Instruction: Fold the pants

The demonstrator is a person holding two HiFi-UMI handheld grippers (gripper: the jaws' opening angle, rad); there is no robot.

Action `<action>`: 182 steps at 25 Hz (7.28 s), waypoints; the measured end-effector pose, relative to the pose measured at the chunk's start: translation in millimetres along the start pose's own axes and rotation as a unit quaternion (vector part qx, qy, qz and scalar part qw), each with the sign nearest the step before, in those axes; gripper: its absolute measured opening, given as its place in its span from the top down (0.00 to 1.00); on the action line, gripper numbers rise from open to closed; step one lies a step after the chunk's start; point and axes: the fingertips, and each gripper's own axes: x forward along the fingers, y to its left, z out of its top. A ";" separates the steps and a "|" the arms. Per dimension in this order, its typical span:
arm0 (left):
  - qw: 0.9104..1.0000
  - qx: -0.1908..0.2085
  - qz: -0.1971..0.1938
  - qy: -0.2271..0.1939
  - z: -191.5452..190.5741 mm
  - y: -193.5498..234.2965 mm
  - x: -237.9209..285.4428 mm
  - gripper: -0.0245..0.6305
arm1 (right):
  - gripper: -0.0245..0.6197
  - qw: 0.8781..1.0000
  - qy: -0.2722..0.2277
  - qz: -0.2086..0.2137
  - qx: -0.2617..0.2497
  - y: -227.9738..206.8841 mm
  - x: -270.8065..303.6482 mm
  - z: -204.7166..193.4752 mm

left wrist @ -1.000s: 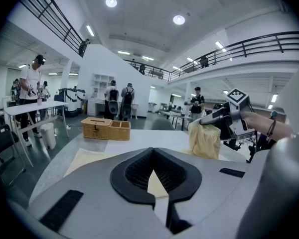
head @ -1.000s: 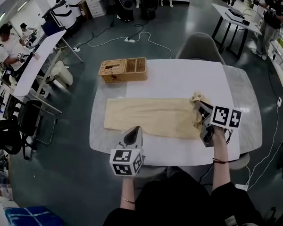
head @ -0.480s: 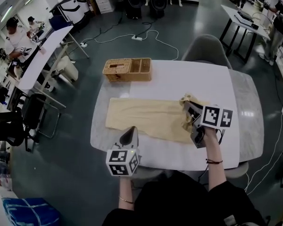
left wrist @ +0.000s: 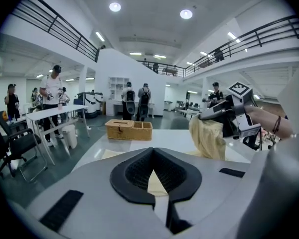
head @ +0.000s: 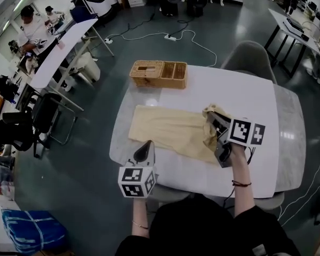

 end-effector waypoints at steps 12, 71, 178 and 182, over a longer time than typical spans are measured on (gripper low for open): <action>0.998 0.013 -0.058 0.035 -26.0 73.3 11.5 0.95 | 0.89 0.998 -0.044 -0.046 0.000 41.5 53.0 -12.3; 0.987 -0.069 -0.109 0.098 -100.2 216.2 41.1 0.95 | 0.89 0.965 0.153 -0.204 -0.057 71.5 303.5 -165.4; 0.972 0.008 -0.187 0.139 -69.9 -54.3 129.6 0.95 | 0.63 0.969 0.027 -0.243 0.026 -189.3 4.7 -119.3; 0.972 0.005 -0.184 0.144 -73.4 -54.9 131.5 0.95 | 0.63 0.968 0.041 -0.245 0.035 -197.4 9.2 -125.0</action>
